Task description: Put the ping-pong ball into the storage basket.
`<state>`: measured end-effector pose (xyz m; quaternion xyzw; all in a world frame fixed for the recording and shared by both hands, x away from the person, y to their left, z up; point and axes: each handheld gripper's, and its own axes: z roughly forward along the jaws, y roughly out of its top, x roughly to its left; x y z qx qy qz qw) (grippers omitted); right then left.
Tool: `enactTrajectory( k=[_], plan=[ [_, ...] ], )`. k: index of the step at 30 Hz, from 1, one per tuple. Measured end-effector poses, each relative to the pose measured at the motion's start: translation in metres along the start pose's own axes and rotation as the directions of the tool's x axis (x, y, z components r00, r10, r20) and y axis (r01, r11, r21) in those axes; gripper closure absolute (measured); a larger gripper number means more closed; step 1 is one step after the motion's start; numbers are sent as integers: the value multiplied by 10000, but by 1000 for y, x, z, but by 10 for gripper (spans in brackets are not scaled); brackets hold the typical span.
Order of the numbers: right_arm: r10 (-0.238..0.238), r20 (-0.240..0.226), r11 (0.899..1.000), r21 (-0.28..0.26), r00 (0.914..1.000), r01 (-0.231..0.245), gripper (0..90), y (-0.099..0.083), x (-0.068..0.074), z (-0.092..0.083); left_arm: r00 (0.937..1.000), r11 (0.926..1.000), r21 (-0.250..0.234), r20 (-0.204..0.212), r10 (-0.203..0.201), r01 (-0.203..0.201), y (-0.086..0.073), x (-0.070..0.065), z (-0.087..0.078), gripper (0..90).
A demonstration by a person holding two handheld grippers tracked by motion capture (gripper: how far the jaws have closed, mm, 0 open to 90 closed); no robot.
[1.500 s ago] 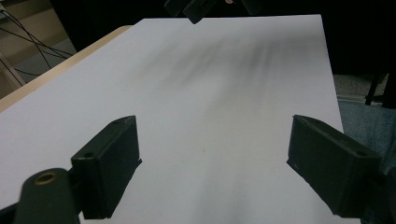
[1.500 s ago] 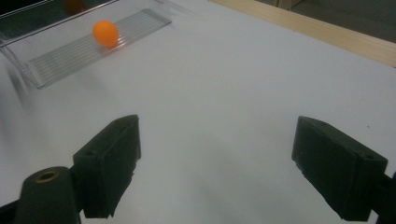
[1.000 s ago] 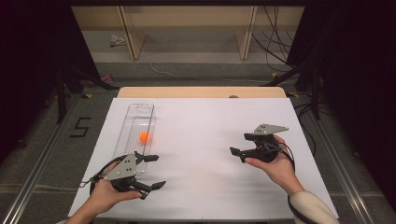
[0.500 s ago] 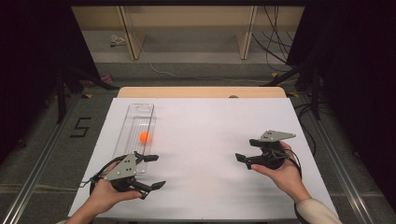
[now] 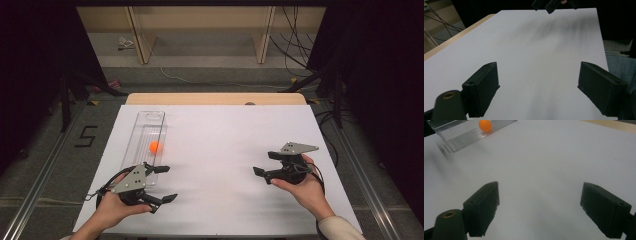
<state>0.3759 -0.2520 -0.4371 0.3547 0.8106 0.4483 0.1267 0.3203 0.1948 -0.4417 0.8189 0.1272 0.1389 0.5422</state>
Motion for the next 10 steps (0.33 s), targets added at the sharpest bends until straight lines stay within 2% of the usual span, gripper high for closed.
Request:
enactTrajectory(
  k=[10],
  plan=[
    [195, 108, 9995, -237, 9998, -192, 165, -1, -6, -3, 10000, 10000, 19, 45, 10, -10, 0, 0, 1, 163]
  ],
)
